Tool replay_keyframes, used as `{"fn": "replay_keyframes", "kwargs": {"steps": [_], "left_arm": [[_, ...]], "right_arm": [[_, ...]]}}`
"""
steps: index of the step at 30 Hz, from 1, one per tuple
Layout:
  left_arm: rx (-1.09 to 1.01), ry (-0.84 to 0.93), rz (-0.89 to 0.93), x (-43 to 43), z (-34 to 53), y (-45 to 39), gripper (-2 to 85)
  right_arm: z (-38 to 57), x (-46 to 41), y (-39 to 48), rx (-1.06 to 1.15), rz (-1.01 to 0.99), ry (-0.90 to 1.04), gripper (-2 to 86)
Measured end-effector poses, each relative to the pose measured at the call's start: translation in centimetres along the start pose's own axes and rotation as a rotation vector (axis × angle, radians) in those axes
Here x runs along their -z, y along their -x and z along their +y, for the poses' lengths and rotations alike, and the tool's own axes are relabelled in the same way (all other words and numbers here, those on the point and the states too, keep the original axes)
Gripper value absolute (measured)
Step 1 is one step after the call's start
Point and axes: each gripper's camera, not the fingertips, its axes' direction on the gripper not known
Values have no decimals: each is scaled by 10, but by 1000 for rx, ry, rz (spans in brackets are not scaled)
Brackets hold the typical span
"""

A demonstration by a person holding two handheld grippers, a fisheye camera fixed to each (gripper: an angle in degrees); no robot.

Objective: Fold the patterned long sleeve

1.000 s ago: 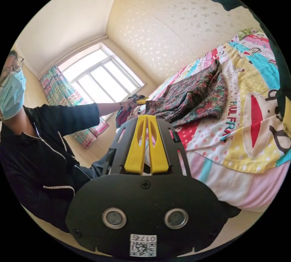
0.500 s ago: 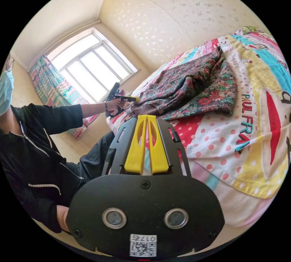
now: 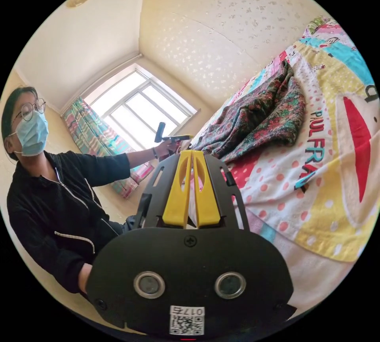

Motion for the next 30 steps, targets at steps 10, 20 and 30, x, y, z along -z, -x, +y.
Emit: {"fn": "replay_keyframes", "kwargs": {"steps": [10,20,30], "left_arm": [[44,-13,-3,-34,18,-11,58],[87,-38,-46,-39,19,-5,112],[152,-92,-74,-37,31,-12,63]], "right_arm": [[-2,5,-13,-13,-66,53,4],[-1,17,-19,-20,-89,70,4],[2,33,-25,-27,-131,46,5]]}}
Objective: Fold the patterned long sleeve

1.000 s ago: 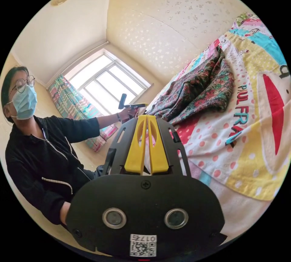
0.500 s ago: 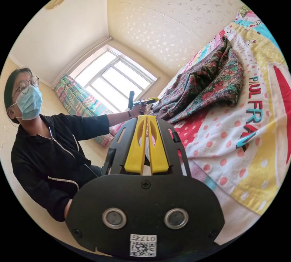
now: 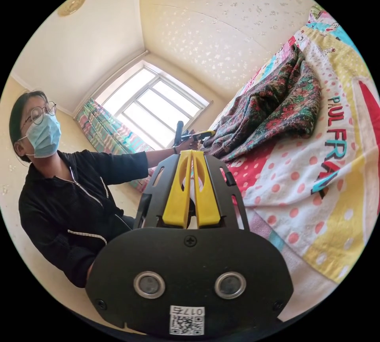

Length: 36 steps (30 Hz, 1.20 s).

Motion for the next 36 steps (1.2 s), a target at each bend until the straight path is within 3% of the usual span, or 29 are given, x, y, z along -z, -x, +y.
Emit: {"fn": "replay_keyframes", "kwargs": {"steps": [3,6,10,14,17,19,24,27,31,35,36], "left_arm": [[53,34,67,-4,-5,14,68],[-44,48,5,17,-19,8,41],[-107,-139,-16,85,-48,5,38],[-135,-195,-100,110,-84,14,40],[-77,-87,-127,77,-106,40,52],[18,96,-94,32,-109,69,66],[186,38,-193,24,-77,107,87],[-4,-54,-319,48,-58,82,76],[-300,-37,-112,56,-32,31,74],[-300,95,-79,15,-5,32,61],[-228,12,-35,9,13,45,57]], "right_arm": [[2,1,0,-4,0,10,5],[3,2,0,-1,-7,9,5],[3,4,-2,-10,-7,7,5],[3,1,-4,-16,5,27,6],[2,-3,-5,-20,8,39,7],[2,-4,-5,-19,8,40,7],[5,-4,-3,0,6,-1,14],[3,-9,2,24,58,3,31],[-5,-32,11,65,177,62,76],[-9,-65,25,130,309,96,80],[-9,-68,29,134,323,84,74]]}}
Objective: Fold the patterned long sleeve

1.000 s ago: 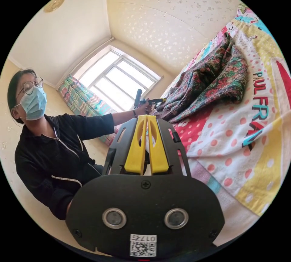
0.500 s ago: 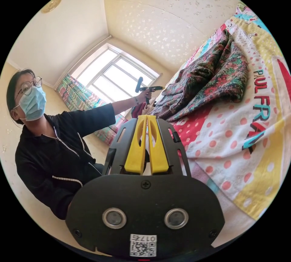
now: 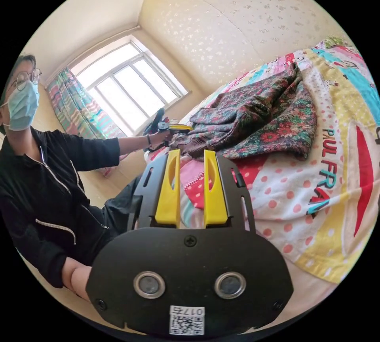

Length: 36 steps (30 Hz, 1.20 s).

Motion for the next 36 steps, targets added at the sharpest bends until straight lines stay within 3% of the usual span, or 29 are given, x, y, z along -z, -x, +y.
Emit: {"fn": "replay_keyframes", "kwargs": {"steps": [1,4,8,10,12,13,15,18,21,24,26,29,31,33,36], "left_arm": [[23,-102,19,4,20,7,53],[12,-107,-26,2,24,4,49],[-54,-109,-159,3,28,-16,47],[-54,-120,-172,5,32,-13,44],[-36,-127,-147,6,34,-3,43],[-20,-131,-112,7,36,6,42],[5,-135,-40,8,38,23,40],[59,-133,99,7,40,55,36],[77,-129,147,5,42,69,33],[63,-132,128,8,44,69,34],[57,-133,120,9,44,70,35],[57,-134,122,11,46,74,36],[58,-136,123,13,47,76,36],[56,-138,121,15,47,77,36],[47,-137,104,17,48,76,37]], "right_arm": [[-6,-3,10,-20,22,-43,64],[-55,-15,56,27,158,-102,46],[-151,-86,71,24,646,138,39],[-168,-120,52,17,697,189,29],[-168,-163,19,-22,652,394,20],[-153,-195,-11,-82,714,600,14],[-126,-196,-19,-42,696,501,8],[-121,-169,-24,-193,642,433,4],[-128,-158,5,-138,727,378,3],[-147,-169,35,-85,937,418,3],[-157,-191,61,61,956,382,3],[-153,-234,51,132,936,475,2],[-138,-258,13,36,1130,653,2],[-116,-250,9,65,1161,507,2],[-106,-241,19,-74,1214,374,2]]}}
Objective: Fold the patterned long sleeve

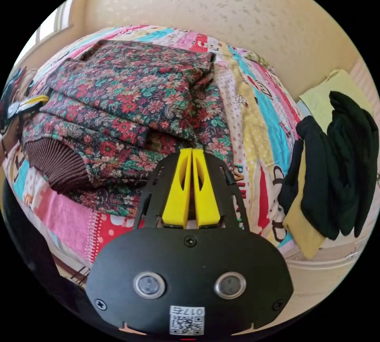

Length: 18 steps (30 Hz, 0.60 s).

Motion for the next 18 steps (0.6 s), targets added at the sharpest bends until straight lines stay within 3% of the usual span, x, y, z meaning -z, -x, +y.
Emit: {"fn": "replay_keyframes", "kwargs": {"steps": [3,6,10,15,17,18], "left_arm": [[-3,-1,-6,2,0,0,38],[7,0,12,3,1,5,37],[3,1,4,5,1,3,37],[-1,1,-6,9,0,1,37],[2,0,-1,10,0,2,37],[3,0,0,10,0,1,37]], "right_arm": [[9,3,14,-24,60,-24,2],[6,24,14,-11,-23,-70,1],[-8,67,10,-25,-154,-274,2],[-68,27,26,124,-165,-85,2],[-66,-49,29,177,64,206,3],[-57,-53,24,158,79,147,3]]}}
